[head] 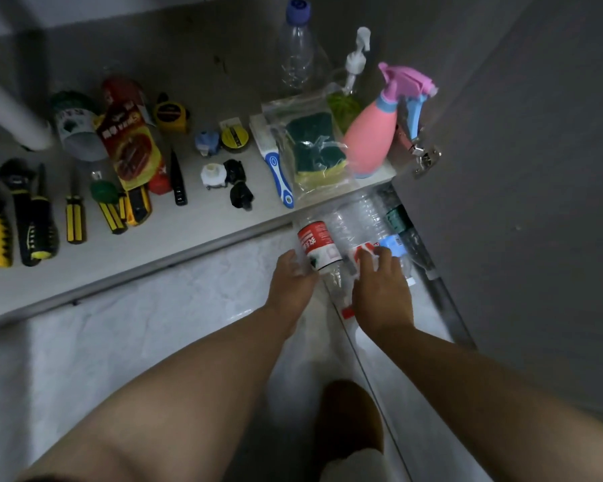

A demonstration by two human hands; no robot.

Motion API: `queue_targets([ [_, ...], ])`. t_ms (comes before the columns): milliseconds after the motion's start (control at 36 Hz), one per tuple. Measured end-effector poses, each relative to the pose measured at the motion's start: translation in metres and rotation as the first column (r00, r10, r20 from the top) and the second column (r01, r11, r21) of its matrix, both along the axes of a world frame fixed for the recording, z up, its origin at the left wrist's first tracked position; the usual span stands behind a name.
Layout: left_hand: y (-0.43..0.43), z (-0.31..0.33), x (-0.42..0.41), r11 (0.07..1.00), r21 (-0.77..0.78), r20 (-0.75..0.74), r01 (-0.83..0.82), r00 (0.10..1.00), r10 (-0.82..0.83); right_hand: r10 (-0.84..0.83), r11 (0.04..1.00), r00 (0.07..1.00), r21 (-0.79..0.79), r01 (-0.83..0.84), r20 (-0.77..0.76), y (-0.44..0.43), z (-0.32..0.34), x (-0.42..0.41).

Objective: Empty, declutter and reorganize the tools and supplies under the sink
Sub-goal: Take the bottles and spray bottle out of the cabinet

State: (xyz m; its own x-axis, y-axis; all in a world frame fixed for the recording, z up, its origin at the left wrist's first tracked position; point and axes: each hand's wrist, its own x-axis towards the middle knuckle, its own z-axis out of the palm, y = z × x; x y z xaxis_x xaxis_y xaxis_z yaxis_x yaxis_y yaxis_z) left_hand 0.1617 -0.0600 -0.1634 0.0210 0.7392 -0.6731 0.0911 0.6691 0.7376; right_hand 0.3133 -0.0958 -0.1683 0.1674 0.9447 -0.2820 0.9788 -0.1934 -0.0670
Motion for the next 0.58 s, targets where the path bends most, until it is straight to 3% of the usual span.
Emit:
queue_targets([
  [111, -0.008, -0.001, 0.005, 0.993, 0.025, 0.043, 0.119, 0.992, -0.120, 0.151, 0.984, 0.988, -0.101, -0.147, 0.031, -0.007, -0.005, -0.001],
  [306, -0.003, -0.002, 0.015, 0.956, -0.010, 0.031, 0.293, 0.956, -0.292, 0.055, 0.993, 0.997, -0.100, -0.061, -0.058, -0.003, -0.008, 0.002],
  [583, 0.004, -0.002, 0.017, 0.924, 0.019, -0.072, 0.381, 0.923, -0.379, 0.096, 0.992, 0.993, -0.072, -0.101, -0.062, -0.005, -0.012, 0.006],
])
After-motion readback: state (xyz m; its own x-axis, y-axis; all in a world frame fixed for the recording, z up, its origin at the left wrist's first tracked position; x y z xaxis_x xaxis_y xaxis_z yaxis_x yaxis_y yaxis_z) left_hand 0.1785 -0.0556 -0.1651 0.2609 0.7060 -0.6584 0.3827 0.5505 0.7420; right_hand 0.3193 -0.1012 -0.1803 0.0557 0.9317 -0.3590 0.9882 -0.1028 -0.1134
